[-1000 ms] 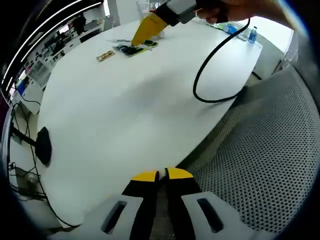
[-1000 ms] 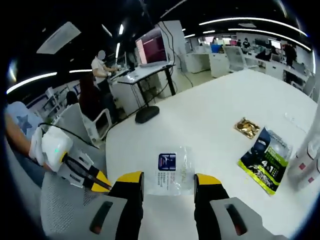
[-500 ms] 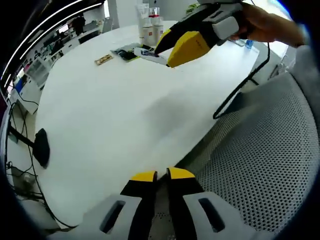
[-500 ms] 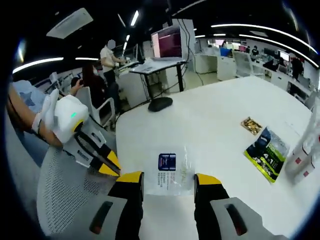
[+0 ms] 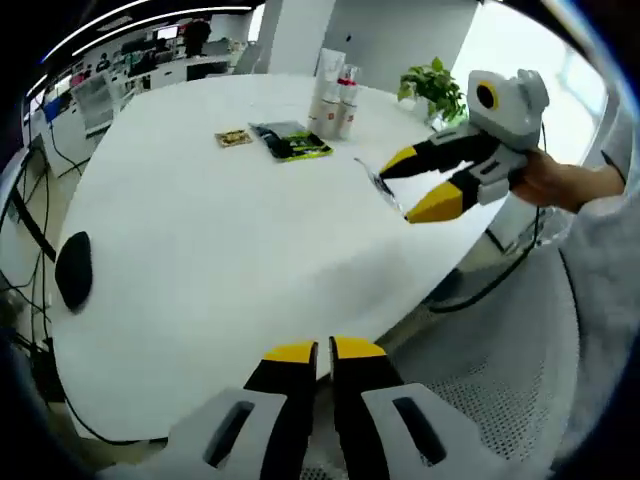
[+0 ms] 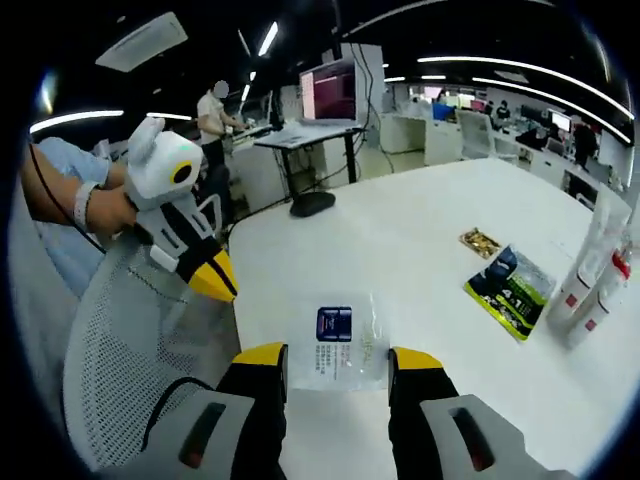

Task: Arrange the skincare products in the storage area until every visible bottle or jar stands upright without overlapping.

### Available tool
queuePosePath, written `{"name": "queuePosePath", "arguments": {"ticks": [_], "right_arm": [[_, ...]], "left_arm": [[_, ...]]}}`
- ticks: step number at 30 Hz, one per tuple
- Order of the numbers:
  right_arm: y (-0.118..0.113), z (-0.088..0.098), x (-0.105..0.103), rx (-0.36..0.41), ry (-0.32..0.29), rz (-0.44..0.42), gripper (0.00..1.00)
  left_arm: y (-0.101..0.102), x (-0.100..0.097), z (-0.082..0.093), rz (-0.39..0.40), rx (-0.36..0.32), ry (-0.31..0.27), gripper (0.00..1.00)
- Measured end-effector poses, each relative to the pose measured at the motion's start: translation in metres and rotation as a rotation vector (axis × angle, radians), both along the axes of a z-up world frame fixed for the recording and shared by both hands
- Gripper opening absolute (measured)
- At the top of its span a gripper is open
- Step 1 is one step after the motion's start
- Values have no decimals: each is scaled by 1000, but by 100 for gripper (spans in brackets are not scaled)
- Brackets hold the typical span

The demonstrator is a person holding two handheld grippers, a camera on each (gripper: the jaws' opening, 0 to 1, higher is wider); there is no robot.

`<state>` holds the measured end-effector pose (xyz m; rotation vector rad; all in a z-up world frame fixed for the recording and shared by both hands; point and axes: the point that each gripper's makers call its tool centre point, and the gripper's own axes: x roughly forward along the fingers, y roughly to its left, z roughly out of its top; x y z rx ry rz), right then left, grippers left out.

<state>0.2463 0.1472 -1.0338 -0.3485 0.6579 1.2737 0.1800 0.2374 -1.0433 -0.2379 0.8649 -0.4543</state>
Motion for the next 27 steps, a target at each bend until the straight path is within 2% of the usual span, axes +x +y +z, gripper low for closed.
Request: {"name": "queuePosePath", "arguments": {"ticks": [2, 3, 4, 5, 6, 7, 8, 9, 12, 13, 16, 19, 23, 27], "right_arm": [[-2, 1, 0, 5, -8, 8, 37], [-3, 1, 0, 11, -2, 7, 37], [-3, 2, 0, 19, 3, 11, 37], [-3, 1, 0, 17, -3, 18, 37], [-4, 0, 2, 4, -16, 27, 37], [-5, 0, 3, 0, -27, 37, 37], [-5, 2, 3, 2, -29, 39, 37], [-5, 3, 2, 4, -30, 41, 37], [-4, 13, 1, 10, -81, 85, 37], [-3, 15, -1, 12, -92, 103, 37], [-1, 14, -9, 32, -70, 142, 37], [-1, 11, -17, 1, -118, 208, 37], [5, 12, -34, -9, -167, 323, 37], [10, 7, -46, -65, -226, 427, 37]], "left_arm": [[-16, 10, 17, 52, -141, -42, 1], [-21, 18, 26, 124, -236, -55, 1], [-26, 23, 32, 164, -312, -64, 2], [-33, 28, 41, 219, -425, -75, 4], [-36, 31, 45, 264, -500, -66, 6], [-38, 32, 46, 298, -562, -59, 8], [-40, 32, 47, 308, -588, -55, 10], [-42, 30, 46, 301, -587, -53, 12], [-44, 23, 35, 239, -514, -31, 16], [-45, 24, 33, 241, -518, -29, 18], [-43, 24, 29, 258, -542, 5, 20], [-48, 24, 28, 259, -576, 31, 22], [-55, 20, 27, 223, -575, 43, 23], [-59, 17, 25, 207, -579, 64, 25]]}}
